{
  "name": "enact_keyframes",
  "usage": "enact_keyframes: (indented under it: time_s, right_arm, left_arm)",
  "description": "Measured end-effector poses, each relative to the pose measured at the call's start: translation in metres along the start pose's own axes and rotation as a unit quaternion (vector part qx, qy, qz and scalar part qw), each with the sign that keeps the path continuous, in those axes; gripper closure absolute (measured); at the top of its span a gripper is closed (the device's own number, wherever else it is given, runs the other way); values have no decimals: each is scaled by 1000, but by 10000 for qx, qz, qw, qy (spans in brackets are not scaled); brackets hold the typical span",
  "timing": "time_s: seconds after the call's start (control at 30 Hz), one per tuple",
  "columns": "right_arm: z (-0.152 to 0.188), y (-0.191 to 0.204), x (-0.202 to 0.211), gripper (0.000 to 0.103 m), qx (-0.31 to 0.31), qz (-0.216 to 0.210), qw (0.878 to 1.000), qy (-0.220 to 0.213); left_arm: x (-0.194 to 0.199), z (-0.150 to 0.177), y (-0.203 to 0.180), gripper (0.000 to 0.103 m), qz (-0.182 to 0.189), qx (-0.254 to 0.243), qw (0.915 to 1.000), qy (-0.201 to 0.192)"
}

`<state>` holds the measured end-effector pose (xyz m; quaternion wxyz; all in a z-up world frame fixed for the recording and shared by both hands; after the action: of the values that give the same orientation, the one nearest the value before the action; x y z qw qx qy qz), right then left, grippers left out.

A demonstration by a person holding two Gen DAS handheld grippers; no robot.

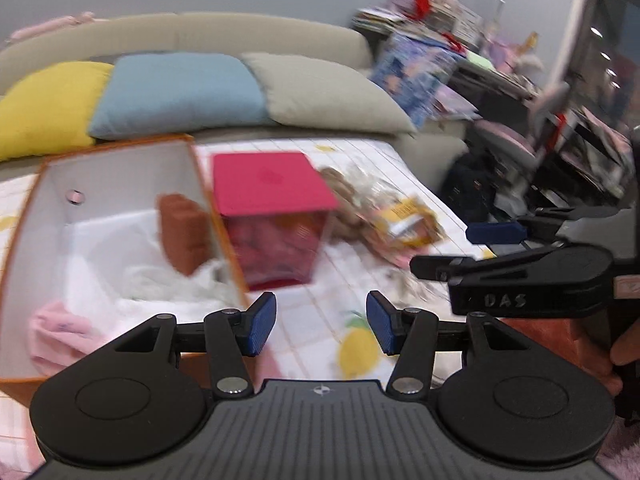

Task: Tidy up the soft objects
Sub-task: 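Withdraw both tools from the box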

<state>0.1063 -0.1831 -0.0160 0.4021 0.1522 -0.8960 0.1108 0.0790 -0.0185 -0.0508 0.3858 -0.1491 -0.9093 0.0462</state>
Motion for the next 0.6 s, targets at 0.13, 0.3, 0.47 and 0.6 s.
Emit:
enact_keyframes:
  time_s: [0.13, 0.3, 0.47, 0.6]
  right_arm:
    - [24, -20, -9, 20, -128, 139, 9988, 447]
    - [39, -33, -25, 8, -77, 194, 9961, 854]
    - [38, -47, -54, 4, 57, 159, 9928, 1186]
    - [35, -58, -81, 3, -19, 30, 9898, 1421]
  left_arm:
    - [-21, 4, -10, 42, 188, -71, 9992, 350]
    - [-43, 13, -13, 42, 248, -137, 9972, 692]
    - [-60, 19, -10, 42, 249, -170, 9955, 895]
    - [-75, 18, -11, 46, 345, -91, 9935, 1081]
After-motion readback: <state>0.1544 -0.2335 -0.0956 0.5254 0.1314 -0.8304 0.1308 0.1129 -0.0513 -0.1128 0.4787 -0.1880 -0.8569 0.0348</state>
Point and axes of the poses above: each gripper's, at about its wrist camera, not at the fingertips, and x roughly against the way its jaws point, y to its left, z to its underside, the point moved 3 cm from there along -x, roughly the way its jaws point, and after that the axes turned 2 degrees about y, right-handed, at the moved point
